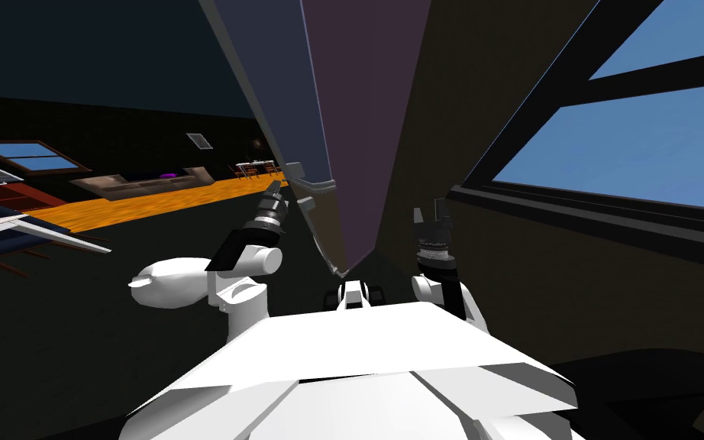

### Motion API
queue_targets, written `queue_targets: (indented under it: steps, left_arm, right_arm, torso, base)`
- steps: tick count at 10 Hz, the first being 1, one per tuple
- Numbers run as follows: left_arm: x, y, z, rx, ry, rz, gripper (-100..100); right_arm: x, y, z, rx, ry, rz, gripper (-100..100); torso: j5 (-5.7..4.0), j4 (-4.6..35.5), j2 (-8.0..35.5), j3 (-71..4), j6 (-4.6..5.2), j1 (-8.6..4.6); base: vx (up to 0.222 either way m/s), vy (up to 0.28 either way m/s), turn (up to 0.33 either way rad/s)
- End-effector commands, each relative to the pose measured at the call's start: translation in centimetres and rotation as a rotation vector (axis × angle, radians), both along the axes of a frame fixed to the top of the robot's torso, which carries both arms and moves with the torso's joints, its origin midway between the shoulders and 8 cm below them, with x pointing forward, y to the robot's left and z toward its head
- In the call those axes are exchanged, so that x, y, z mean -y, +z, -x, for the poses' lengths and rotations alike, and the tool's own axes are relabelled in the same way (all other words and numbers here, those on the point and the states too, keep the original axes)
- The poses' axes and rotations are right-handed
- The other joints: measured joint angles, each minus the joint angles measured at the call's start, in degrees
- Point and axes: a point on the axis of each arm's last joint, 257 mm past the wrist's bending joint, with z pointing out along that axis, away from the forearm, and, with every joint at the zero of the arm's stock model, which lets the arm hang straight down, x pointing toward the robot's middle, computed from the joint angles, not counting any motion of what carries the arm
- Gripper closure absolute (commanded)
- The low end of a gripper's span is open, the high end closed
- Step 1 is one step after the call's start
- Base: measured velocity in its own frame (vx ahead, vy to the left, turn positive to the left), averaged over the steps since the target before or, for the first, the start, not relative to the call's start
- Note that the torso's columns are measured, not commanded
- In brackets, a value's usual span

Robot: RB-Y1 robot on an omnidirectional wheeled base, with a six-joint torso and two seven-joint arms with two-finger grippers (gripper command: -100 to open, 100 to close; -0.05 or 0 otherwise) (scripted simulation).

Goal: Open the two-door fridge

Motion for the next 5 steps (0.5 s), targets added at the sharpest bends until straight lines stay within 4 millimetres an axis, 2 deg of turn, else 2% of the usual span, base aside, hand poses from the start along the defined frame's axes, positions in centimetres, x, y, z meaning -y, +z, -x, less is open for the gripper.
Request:
queue_targets:
  steps: [1,5]
  left_arm:
    - [0.05,0.46,-0.41,-0.024,0.005,-0.007,-100]
    - [0.03,0.95,-0.91,-0.058,0.012,-0.015,-100]
  right_arm:
    - [0.0,0.0,0.0,0.0,0.0,0.0,0]
    - [0.0,0.0,0.0,0.0,0.0,0.0,0]
  torso:
    - [0.01,0.0,0.0,0.0,0.0,0.03]
    - [0.01,0.0,0.0,0.0,0.0,0.03]
  base:
    - [0.014,-0.028,0.002]
    - [0.016,-0.027,0.002]
